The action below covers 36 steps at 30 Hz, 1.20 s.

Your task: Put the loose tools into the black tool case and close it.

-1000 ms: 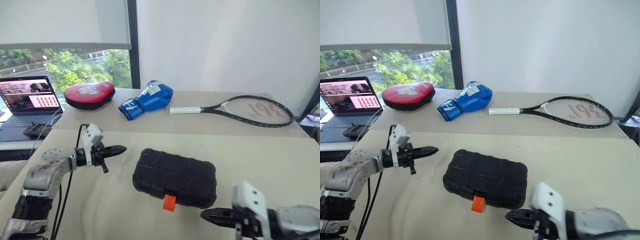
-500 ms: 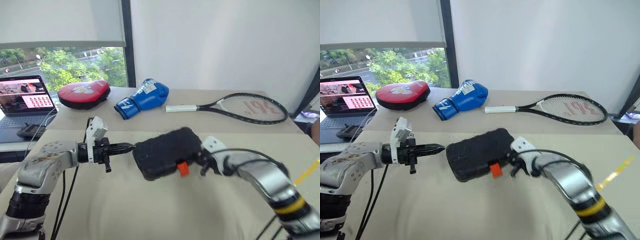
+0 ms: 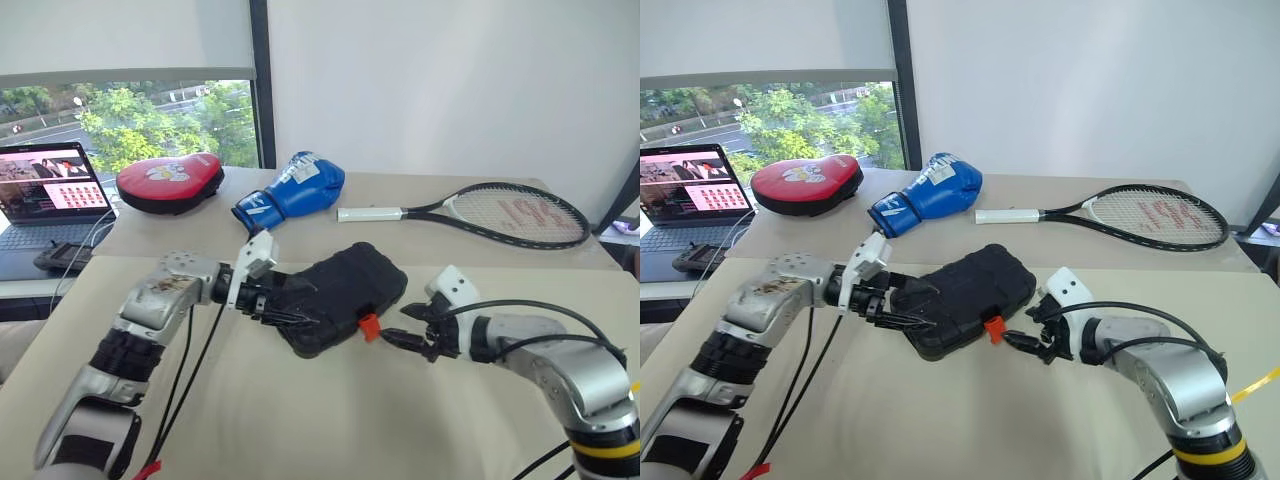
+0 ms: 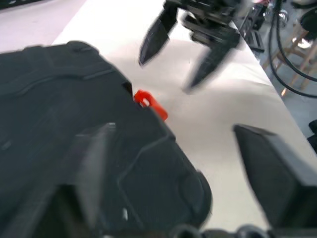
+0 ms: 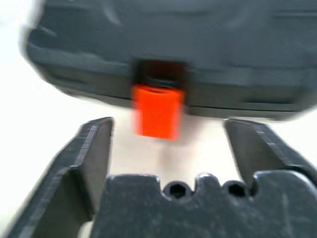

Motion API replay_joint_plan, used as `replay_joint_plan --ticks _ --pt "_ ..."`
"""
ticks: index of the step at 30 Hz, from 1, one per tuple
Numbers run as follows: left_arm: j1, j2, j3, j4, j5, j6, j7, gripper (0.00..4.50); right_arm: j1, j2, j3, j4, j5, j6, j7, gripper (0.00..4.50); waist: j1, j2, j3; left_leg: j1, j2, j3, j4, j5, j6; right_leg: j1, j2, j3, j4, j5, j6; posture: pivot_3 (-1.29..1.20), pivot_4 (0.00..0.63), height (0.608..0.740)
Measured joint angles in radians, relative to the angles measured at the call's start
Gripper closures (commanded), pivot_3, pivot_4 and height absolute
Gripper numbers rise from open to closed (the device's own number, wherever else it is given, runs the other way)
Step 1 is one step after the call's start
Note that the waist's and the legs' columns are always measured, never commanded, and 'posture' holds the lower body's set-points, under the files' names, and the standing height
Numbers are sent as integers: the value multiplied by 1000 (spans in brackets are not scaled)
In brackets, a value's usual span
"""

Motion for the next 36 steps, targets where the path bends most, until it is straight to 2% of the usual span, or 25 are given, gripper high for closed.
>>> replay_joint_plan --ticks 4,10,13,19,21,30,36 --pt "-6 -28 -14 12 42 -2 9 40 11 112 6 -8 -23 29 -127 106 0 0 0 2 -1 0 1 0 1 0 -1 1 0 0 0 0 150 740" --pt "7 -33 -32 12 69 -22 -3 40 12 174 47 52 -78 32 -228 106 0 0 0 2 -1 0 2 0 0 0 -1 2 1 0 0 0 150 740" --pt "16 -33 -32 13 80 -22 -2 0 12 182 60 68 -87 31 -238 774 0 0 0 2 -1 0 2 0 0 0 -1 1 1 0 0 0 150 740" --pt "32 -32 -32 12 84 -23 0 0 0 187 81 72 -87 30 -228 2797 -1 0 0 2 -1 0 1 0 0 0 0 1 1 0 0 0 150 740" --pt "39 -31 -32 10 84 -23 2 0 -1 186 83 72 -86 26 -218 3319 0 0 0 2 -1 0 2 0 0 0 0 1 1 0 0 0 150 740" --pt "70 -27 -31 2 103 -58 8 0 -30 149 126 103 -101 -13 -173 3320 -3 0 0 3 -1 0 2 0 0 0 0 2 1 0 0 0 150 740" --pt "71 -29 -32 4 120 -66 7 0 -62 108 196 149 -151 -106 -132 3320 -14 0 0 5 0 0 1 -1 1 1 0 3 3 0 0 0 150 740"
